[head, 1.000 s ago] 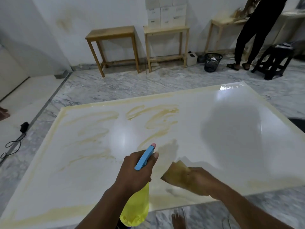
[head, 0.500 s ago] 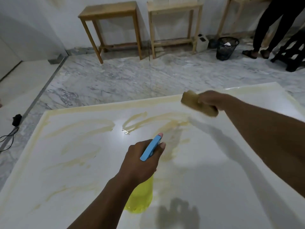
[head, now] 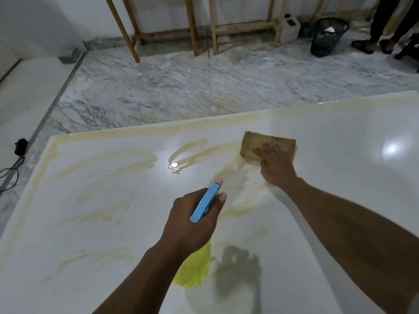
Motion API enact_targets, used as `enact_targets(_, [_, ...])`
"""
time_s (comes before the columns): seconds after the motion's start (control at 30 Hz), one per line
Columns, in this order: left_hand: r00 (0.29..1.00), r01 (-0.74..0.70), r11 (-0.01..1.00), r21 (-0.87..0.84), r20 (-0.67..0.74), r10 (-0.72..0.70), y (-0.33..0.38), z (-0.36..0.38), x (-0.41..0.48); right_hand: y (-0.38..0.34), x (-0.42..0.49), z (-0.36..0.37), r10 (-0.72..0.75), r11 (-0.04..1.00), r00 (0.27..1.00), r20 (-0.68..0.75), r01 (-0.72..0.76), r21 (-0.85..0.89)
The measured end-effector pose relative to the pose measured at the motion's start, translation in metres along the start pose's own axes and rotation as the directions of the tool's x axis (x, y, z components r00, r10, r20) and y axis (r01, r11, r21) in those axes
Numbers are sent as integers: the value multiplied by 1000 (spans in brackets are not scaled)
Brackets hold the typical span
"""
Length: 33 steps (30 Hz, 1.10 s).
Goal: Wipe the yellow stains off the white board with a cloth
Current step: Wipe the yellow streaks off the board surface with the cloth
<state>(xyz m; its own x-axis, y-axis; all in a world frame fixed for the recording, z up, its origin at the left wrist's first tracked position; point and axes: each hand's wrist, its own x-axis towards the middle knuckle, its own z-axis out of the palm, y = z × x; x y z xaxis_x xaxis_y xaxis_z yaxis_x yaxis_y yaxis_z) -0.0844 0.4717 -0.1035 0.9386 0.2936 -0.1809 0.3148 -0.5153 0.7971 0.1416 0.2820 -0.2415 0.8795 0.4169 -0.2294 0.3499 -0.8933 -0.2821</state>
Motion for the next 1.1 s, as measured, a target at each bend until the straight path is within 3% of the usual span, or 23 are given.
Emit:
enact_targets(0.37, [998,-65,998,-9,7,65,-27,-22,-177,-81,-278,109,-10,1000,992,-130,9,-8])
enact_targets(0.53, [999,15,997,-70,46,-12,-48,-32,-266,-131,-385,125,-34,998,998,-61,38,56])
enact_targets(0.6, [998,12,998,-58,59,-8,-49,-40,-283,-141,-388,98,4,990,1000,-14,-2,143])
enact_targets(0.67, [999,-30,999,-40,42,31,-48,-46,-287,-145,-375,59,149,900,968,201,-217,377])
enact_targets(0.7, [998,-49,998,-32,29,50,-47,-48,-286,-138,-364,43,247,734,903,352,-412,540])
enact_targets(0.77, [997,-75,997,-30,6,76,-42,-54,-277,-117,-347,23,175,344,799,575,-597,725])
enact_targets(0.83, [997,-79,996,-43,-6,79,-37,-58,-261,-99,-332,8,5,180,759,651,-642,746])
enact_targets(0.97, [998,-64,997,-46,-26,63,-29,-64,-206,-77,-258,-27,-98,197,762,641,-616,763])
enact_targets(1.1, [997,-59,996,-69,-48,56,-22,-61,-136,-60,-131,-79,50,398,865,499,-476,784])
